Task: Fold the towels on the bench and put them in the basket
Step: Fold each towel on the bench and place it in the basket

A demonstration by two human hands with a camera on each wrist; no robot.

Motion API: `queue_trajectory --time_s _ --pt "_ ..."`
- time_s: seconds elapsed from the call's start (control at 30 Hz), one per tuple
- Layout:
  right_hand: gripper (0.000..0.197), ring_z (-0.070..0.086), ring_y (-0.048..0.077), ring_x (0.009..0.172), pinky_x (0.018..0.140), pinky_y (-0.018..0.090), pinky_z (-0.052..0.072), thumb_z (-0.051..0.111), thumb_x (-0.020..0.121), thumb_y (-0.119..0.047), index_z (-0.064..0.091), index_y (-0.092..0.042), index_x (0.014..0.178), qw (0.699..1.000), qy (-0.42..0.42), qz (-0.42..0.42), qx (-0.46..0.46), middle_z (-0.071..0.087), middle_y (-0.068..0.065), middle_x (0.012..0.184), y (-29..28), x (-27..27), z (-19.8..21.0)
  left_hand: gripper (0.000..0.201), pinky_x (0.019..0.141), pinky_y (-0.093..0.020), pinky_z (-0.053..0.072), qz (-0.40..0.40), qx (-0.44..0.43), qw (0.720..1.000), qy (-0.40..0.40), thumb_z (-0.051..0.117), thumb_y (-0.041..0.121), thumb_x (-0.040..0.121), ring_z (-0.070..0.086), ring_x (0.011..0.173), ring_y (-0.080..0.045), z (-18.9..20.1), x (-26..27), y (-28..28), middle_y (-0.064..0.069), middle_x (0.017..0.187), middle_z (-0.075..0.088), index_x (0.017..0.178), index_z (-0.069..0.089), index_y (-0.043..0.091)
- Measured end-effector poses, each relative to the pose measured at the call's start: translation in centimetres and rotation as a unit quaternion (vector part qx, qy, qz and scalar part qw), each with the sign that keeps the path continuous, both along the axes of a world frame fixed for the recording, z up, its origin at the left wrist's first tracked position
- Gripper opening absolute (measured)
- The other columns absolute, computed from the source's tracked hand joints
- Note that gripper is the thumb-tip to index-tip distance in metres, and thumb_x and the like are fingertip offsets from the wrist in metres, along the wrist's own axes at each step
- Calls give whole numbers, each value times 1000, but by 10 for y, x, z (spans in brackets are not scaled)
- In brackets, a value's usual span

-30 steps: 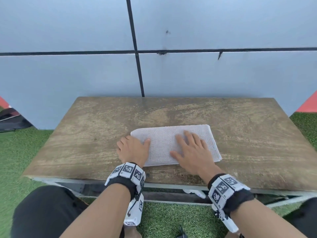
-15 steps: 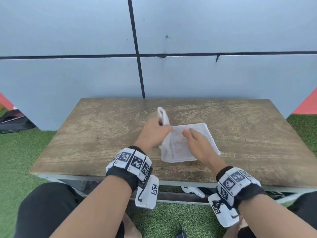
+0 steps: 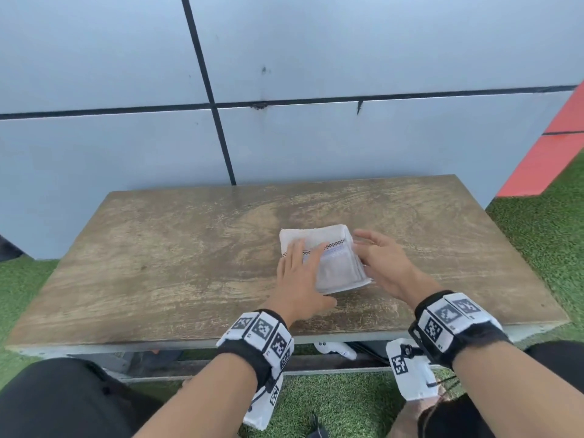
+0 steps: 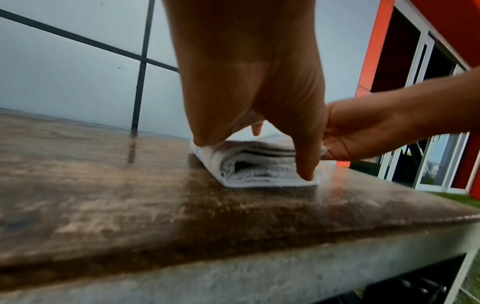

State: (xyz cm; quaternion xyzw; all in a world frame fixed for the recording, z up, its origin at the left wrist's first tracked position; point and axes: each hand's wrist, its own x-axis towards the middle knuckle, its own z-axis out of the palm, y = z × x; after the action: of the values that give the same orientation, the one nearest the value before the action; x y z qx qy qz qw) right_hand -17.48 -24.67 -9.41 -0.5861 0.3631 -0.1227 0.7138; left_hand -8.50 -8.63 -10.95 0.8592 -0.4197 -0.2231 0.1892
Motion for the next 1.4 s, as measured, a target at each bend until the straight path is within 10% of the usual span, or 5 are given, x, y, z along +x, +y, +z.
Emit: queue_trajectory --time_s 0.23,0.6,0.83,1.07,1.4 --pt "61 63 17 111 94 41 56 72 86 0 50 -18 139 980 90 9 -174 65 -2 121 -4 6 -6 95 125 -46 -4 5 0 999 -54 69 28 87 -22 152 -22 -13 5 -10 -6 166 -18 159 8 34" --pt "37 62 20 104 79 32 51 66 87 -9 57 -16 122 929 163 28 -330 64 2 114 -7 6 -22 90 123 -46 -7 -14 8 998 -65 66 41 87 -25 152 -21 -20 8 -11 -5 167 -19 159 11 34" --pt "41 43 29 130 108 45 40 55 92 -19 52 -12 133 789 113 68 -600 51 8 138 6 20 -26 49 126 -42 8 92 -176 978 -66 38 33 106 -3 155 -14 -23 15 -21 2 169 8 153 34 21" --pt "57 -12 8 154 125 48 -1 14 107 -42 5 -28 161 749 207 258 -574 -6 -11 168 6 34 -53 67 127 -44 -1 70 -103 986 -113 4 44 99 -13 153 -7 -51 12 -28 6 169 -2 161 9 19" --pt "59 -12 8 154 125 50 1 13 105 -48 2 -32 160 750 203 256 -575 -7 -13 168 -5 38 -62 63 126 -46 -3 73 -67 989 -107 21 46 105 -13 152 -2 -52 23 -24 13 168 -6 162 4 24"
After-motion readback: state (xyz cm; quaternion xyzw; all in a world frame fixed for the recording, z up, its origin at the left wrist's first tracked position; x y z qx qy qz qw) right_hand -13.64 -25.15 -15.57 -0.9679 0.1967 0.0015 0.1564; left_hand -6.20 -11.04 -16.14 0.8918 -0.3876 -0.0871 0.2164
